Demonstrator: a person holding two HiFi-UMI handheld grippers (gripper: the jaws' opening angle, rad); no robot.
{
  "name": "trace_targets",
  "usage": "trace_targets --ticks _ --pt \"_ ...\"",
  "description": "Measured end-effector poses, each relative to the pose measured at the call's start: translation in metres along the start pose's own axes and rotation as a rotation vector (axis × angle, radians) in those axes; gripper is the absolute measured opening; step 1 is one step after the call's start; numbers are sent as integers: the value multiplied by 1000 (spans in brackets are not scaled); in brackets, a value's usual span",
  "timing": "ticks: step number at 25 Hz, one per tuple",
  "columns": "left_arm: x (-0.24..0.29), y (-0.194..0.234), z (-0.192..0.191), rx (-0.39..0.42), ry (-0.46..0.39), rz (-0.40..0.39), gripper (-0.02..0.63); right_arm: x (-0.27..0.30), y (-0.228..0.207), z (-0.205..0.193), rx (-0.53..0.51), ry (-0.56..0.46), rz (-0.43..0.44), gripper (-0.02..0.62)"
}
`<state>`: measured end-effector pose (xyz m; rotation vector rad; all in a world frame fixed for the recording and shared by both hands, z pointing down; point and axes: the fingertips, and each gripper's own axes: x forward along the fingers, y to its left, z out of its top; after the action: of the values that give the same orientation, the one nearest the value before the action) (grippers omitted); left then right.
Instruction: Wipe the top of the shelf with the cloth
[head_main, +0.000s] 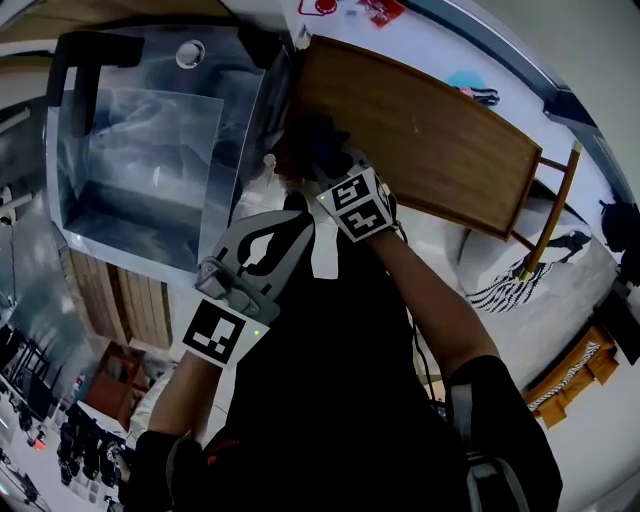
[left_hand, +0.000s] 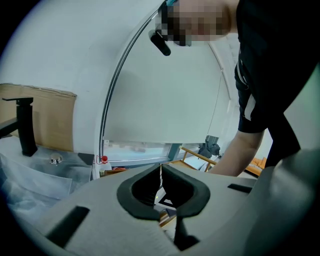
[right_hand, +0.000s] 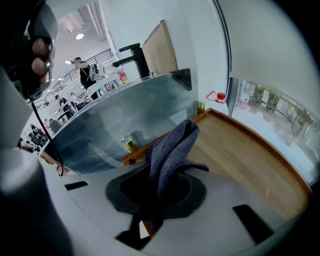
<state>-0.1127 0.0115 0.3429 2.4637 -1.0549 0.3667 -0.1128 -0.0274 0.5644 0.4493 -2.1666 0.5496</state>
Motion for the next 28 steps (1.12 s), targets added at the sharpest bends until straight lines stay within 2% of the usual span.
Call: trace_targets --ticks 10,28 --pt "-17 6 -14 -20 -3 19 28 13 14 -3 -5 14 -3 55" --pt "16 -47 -19 39 34 -82 28 -25 -18 -56 94 -14 -85 55"
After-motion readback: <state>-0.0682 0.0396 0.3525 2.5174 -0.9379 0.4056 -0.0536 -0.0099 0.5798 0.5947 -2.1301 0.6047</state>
